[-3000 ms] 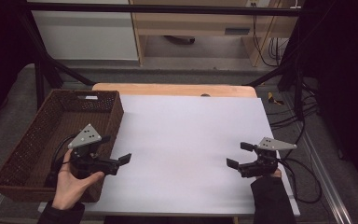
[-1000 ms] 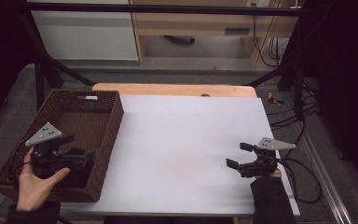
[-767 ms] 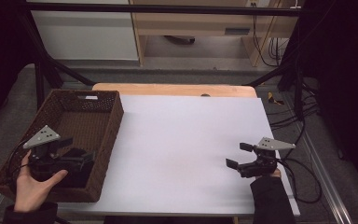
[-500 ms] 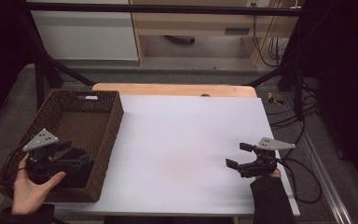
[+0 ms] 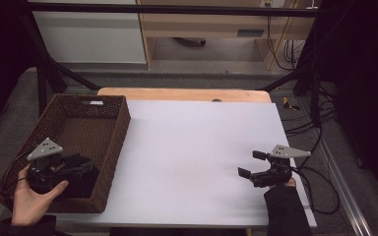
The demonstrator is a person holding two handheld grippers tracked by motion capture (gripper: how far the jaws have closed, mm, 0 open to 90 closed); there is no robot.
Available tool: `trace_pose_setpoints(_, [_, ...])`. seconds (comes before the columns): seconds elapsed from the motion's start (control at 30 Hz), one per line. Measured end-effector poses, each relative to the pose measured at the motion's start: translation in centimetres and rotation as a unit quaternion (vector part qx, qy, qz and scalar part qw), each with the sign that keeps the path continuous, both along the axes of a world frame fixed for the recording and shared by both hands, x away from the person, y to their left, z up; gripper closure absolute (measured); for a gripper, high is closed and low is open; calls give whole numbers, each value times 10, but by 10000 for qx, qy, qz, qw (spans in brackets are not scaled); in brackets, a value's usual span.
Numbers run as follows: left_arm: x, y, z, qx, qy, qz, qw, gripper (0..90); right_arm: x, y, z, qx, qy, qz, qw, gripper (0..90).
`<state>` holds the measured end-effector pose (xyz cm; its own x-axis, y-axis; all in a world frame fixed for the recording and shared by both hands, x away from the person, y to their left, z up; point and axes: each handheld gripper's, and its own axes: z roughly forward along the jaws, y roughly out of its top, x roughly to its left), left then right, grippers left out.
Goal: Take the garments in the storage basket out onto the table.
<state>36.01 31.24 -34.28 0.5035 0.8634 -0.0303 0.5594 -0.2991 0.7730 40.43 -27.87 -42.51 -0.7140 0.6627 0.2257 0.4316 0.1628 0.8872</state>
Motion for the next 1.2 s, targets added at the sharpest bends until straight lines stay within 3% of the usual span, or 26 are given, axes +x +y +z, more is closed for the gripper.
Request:
trace_pose_setpoints(0.23, [0, -1, 0, 41, 27, -96, 9999, 601, 0, 0, 0, 4, -4, -3, 10000, 35])
trace_pose_setpoints(0.5, [2, -1, -1, -13, 71, -146, 9999, 697, 0, 0, 0, -5, 4, -8, 10000, 35])
trace_pose_setpoints(0.8, [6, -4, 1, -104, 79, -203, 9997, 727, 1, 0, -1, -32, 11, -22, 10000, 35])
trace_pose_setpoints(1.2, [11, -2, 5, -410, 77, -146, 9990, 737, 1, 1, -1, -41, 28, -26, 10000, 35])
